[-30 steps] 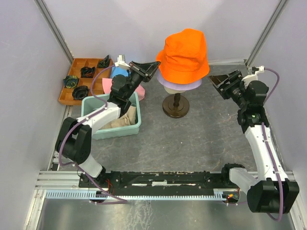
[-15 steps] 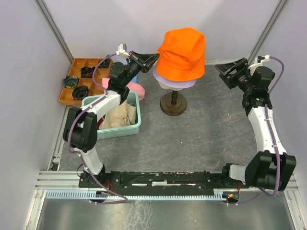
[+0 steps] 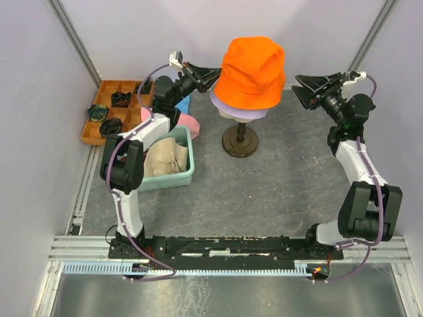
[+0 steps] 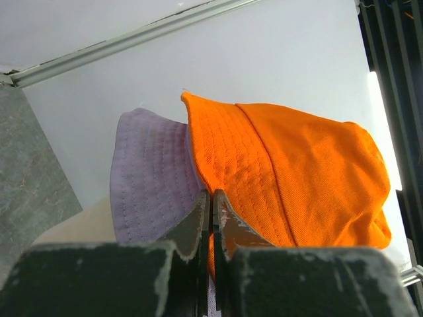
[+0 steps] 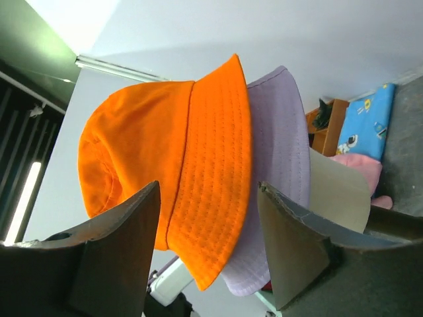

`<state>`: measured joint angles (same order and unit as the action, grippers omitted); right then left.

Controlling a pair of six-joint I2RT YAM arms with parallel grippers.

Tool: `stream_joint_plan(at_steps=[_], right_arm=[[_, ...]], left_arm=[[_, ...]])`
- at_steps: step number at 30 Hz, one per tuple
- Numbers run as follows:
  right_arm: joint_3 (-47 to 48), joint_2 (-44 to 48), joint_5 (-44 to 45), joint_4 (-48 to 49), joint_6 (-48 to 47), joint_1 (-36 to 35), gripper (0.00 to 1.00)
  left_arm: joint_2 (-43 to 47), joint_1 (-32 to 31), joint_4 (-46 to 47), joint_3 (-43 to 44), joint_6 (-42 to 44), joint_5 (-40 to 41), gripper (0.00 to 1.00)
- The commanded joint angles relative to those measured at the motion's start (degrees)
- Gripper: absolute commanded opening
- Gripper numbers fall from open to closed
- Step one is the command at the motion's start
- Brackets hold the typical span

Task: Stack the hats
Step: Stack the hat on the hat.

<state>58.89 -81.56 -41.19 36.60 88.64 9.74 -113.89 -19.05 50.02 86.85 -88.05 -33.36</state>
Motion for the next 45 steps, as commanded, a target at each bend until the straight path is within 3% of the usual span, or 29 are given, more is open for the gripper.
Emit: stream_joint_plan(at_steps=[1, 17, 25, 29, 35, 45], right_arm=[[-1.5, -2.3, -1.4, 13.5, 8.7, -0.8, 0.68], [0.3, -6.4, 1.4, 13.8, 7.9, -7.1, 0.68], [-0.4, -4.1, 2.0, 13.4, 8.1, -7.3, 0.62], [-0.2, -3.4, 2.0, 13.2, 8.5, -7.4, 0.48], [-0.8, -3.0, 2.1, 14.0, 9.3, -7.3, 0.0], [-5.9, -1.0, 2.8, 11.2, 6.5, -7.1, 0.0]], left_arm=[[-0.7, -0.1, 3.8, 3.0, -3.6, -4.2, 0.03], [-2.1, 0.1, 3.5, 4.6, -4.3, -3.3, 0.03], [-1.9, 0.1, 3.4, 3.7, -4.4, -2.8, 0.03], [-1.6, 0.2, 3.3, 2.9, -4.3, -2.7, 0.03], [-0.6, 0.6, 3.7, 0.8, -4.2, -2.4, 0.03], [4.2, 3.4, 4.5, -7.3, -2.8, -2.6, 0.03]])
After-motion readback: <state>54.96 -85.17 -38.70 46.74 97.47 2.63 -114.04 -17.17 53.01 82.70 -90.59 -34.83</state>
